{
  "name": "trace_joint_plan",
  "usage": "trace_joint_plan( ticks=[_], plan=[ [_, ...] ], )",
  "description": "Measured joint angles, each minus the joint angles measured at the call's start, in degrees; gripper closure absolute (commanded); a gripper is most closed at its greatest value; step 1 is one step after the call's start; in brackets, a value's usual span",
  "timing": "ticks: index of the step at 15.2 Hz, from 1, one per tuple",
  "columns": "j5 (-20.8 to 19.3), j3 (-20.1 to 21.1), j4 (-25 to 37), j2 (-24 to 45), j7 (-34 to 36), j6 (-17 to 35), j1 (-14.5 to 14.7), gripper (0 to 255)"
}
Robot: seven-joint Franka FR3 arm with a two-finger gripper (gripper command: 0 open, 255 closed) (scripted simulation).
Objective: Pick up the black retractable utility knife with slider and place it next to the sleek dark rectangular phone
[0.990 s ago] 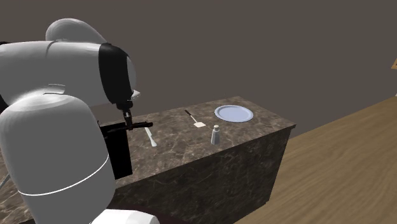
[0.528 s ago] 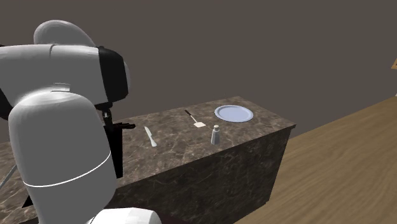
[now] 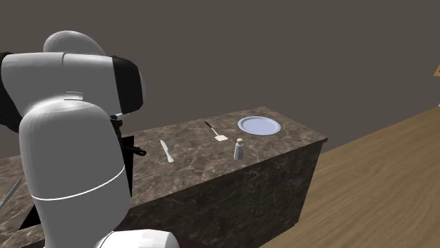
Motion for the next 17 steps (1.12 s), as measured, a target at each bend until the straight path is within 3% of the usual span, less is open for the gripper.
trace_joint_plan(
  ticks=[8,14,15,17],
  plan=[
    [-1.9,-0.4,-1.8,3.3,1.4,5.0,0.5,255],
    [-2.0,-0.4,-2.3,3.3,1.4,5.5,0.4,255],
    [-2.1,-0.4,-2.3,3.3,1.6,5.6,0.4,0],
    [-2.0,-0.5,-2.7,3.5,1.6,5.6,0.4,0]
  ],
)
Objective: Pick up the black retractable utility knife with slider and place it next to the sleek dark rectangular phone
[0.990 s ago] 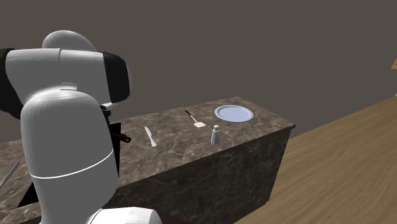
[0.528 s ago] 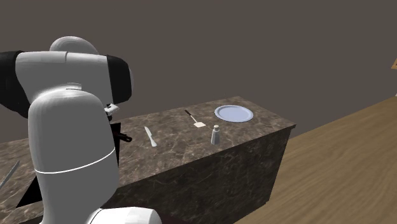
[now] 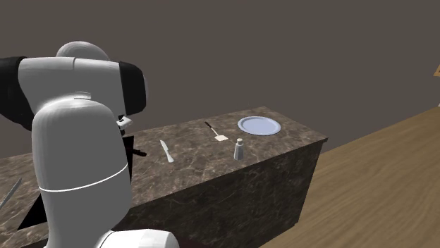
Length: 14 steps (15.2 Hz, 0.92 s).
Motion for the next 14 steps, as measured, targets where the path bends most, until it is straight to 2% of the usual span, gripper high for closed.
trace_joint_plan(
  ticks=[4,8,14],
  plan=[
    [0.0,0.0,-0.1,0.0,0.0,-0.1,0.0,0],
    [1.6,0.5,3.3,-2.5,-1.1,-5.6,-0.3,0],
    [2.1,0.5,3.3,-3.5,-1.5,-6.6,-0.6,0]
  ],
)
